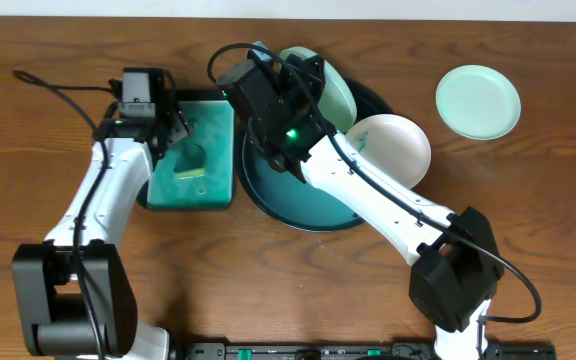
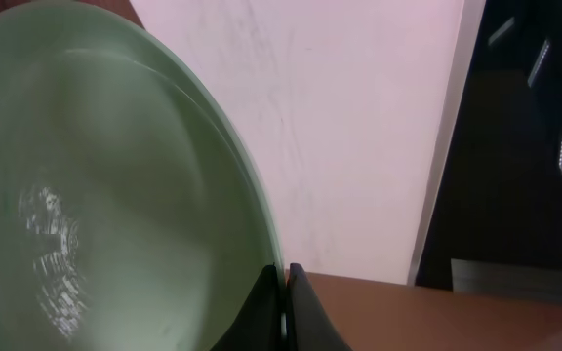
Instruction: Clean dirty plates on tray and stack at the side
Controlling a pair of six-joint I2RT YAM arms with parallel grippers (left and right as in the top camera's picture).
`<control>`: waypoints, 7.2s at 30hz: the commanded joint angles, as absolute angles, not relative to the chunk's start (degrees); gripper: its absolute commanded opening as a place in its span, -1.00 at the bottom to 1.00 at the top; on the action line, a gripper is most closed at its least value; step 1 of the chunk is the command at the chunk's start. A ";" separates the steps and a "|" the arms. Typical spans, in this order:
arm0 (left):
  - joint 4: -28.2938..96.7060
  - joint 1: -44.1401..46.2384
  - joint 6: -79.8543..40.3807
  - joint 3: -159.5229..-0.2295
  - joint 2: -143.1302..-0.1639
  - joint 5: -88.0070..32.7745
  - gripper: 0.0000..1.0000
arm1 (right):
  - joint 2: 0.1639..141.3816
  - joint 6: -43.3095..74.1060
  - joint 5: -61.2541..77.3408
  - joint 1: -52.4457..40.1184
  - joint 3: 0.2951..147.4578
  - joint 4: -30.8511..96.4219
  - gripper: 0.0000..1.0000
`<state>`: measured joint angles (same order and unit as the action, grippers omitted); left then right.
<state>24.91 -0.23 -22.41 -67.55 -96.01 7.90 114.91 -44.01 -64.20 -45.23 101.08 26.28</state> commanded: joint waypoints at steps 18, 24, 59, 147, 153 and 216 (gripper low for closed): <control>26.33 -3.20 -21.71 -67.72 -96.14 4.91 0.58 | 113.16 -32.84 -45.25 -42.65 101.36 32.86 -0.98; 26.33 -3.18 -21.71 -67.72 -96.14 1.10 0.58 | 113.03 -22.90 -42.28 -38.57 101.36 31.31 -0.98; 26.33 -2.66 -21.71 -67.72 -96.14 -14.57 0.57 | 113.60 27.83 11.11 21.65 99.29 40.07 -0.97; 26.11 -2.66 -21.69 -67.72 -96.14 -14.55 0.59 | 102.00 13.26 16.03 1.76 62.26 22.04 -0.98; 26.11 -2.66 -21.69 -67.72 -96.14 -14.52 0.58 | 102.00 14.92 24.36 0.89 67.72 22.02 -0.98; 19.59 1.10 -25.58 -67.72 -112.18 2.17 -0.07 | 115.83 18.20 16.53 -11.35 68.77 13.91 -0.98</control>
